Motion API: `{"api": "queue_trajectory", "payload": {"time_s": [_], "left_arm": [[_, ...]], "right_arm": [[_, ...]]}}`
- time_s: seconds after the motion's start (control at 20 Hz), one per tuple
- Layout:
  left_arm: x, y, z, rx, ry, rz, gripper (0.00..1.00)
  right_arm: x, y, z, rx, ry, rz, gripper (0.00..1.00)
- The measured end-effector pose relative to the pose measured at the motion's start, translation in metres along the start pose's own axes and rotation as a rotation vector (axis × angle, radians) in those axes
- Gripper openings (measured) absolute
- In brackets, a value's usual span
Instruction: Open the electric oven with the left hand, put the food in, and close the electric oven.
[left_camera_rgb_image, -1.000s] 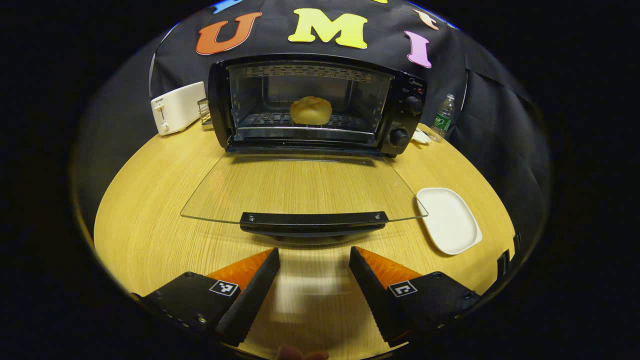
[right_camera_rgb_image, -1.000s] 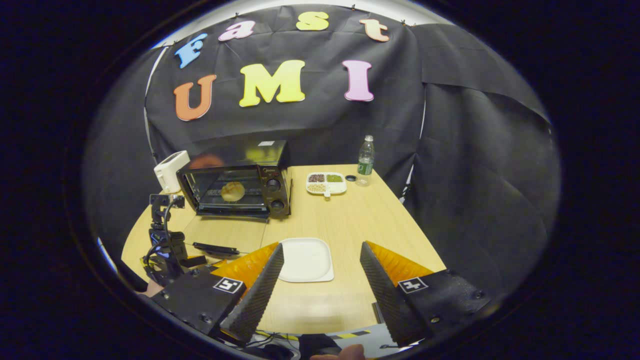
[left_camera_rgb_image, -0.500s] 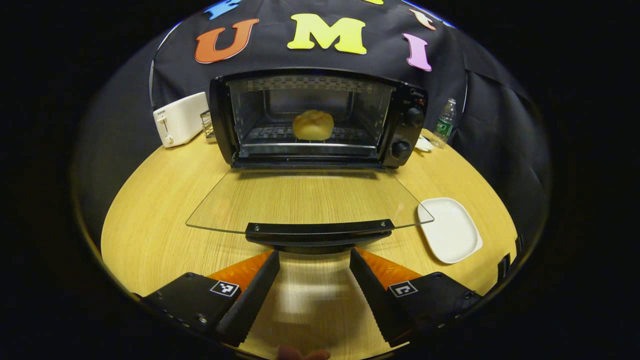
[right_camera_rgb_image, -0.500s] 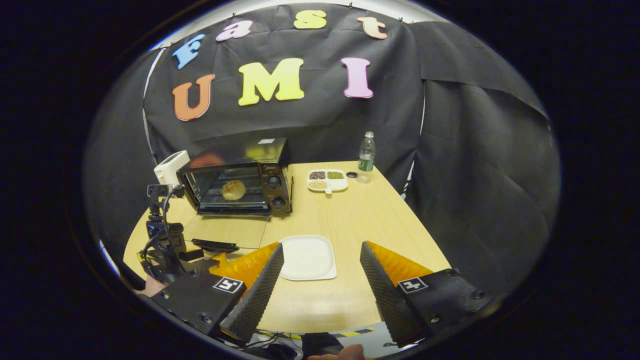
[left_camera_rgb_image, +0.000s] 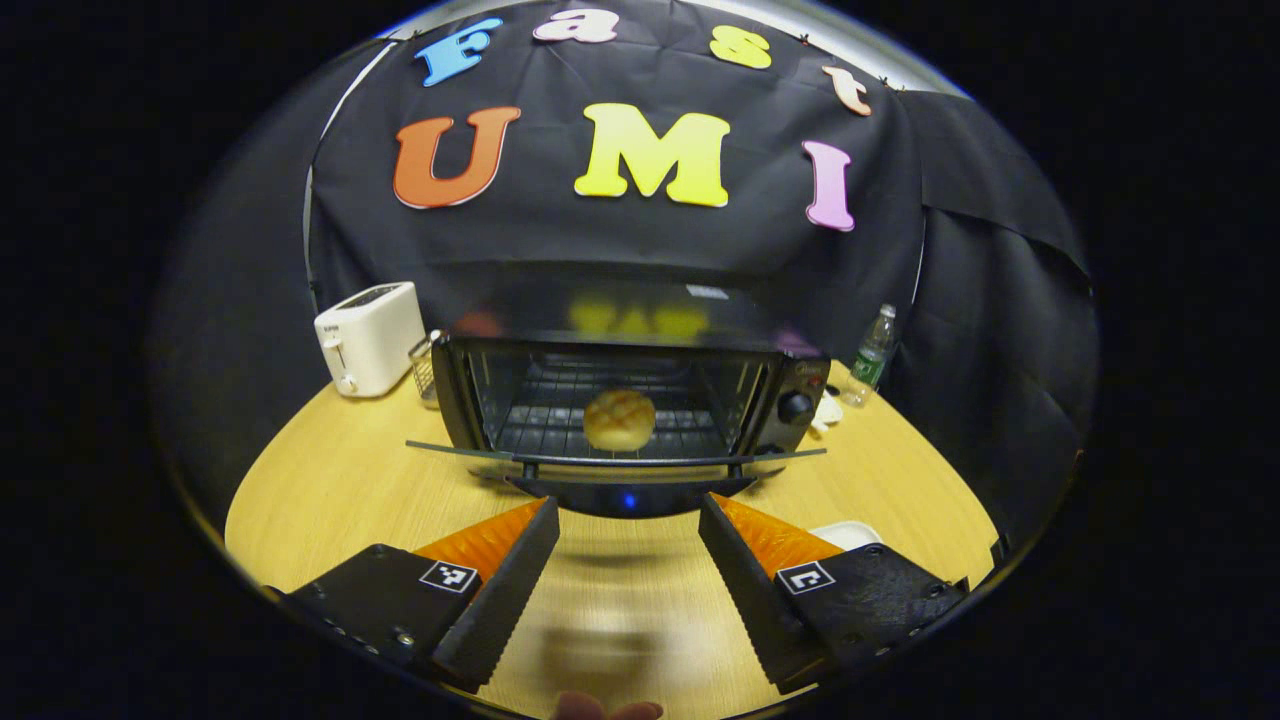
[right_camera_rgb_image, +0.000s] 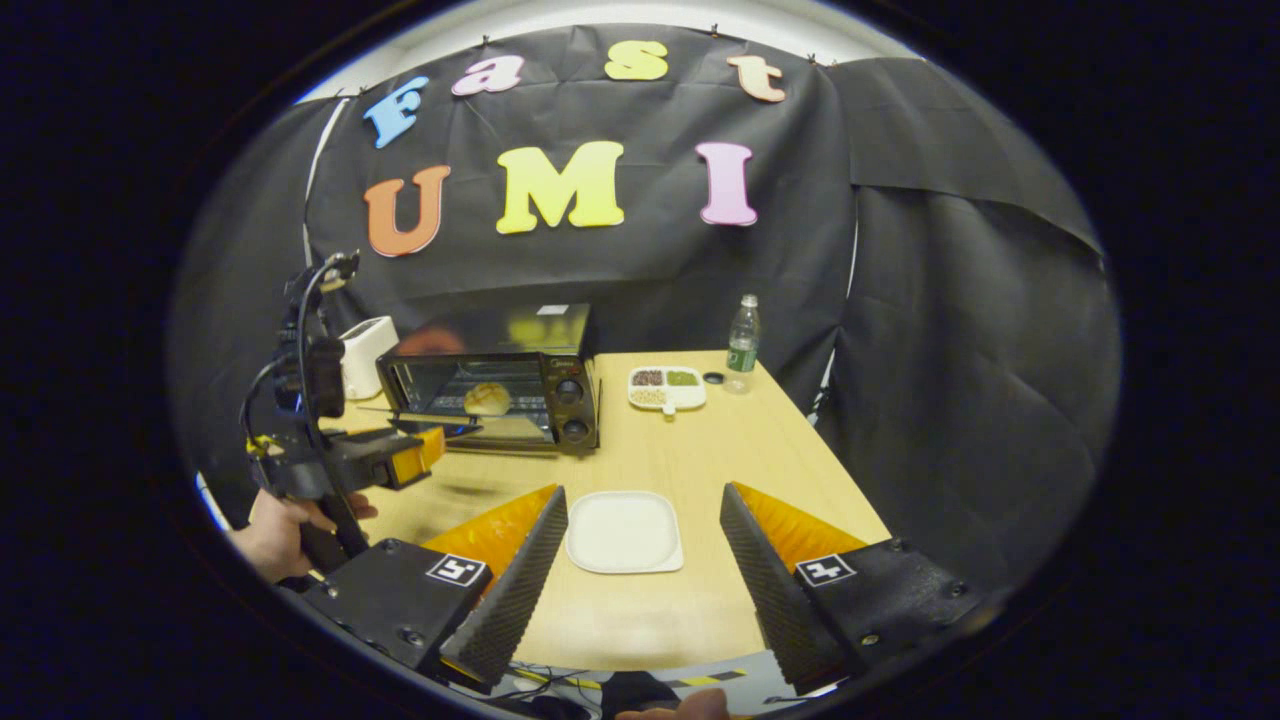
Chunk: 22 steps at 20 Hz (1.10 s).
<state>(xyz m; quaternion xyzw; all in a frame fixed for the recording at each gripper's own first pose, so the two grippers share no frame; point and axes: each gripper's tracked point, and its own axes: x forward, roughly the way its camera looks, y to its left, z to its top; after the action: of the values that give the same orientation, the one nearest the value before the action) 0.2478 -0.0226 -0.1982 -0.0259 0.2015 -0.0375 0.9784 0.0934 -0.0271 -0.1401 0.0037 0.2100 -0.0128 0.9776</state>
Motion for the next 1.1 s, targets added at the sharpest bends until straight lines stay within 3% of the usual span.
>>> {"api": "queue_trajectory", "payload": {"time_s": [0.2,0.45,1.1], "left_arm": [[-0.005,0.005,0.047,0.007,-0.084,-0.012,0.93],[-0.052,0.012,0.085,0.006,-0.176,-0.014,0.93],[-0.239,0.056,0.149,-0.023,-0.362,0.019,0.93]], "right_arm": [[-0.004,0.007,0.019,-0.008,-0.043,0.013,0.97],[-0.010,0.033,0.057,-0.021,-0.134,0.058,0.98],[-0.055,0.111,0.121,-0.035,-0.314,0.180,0.97]]}}
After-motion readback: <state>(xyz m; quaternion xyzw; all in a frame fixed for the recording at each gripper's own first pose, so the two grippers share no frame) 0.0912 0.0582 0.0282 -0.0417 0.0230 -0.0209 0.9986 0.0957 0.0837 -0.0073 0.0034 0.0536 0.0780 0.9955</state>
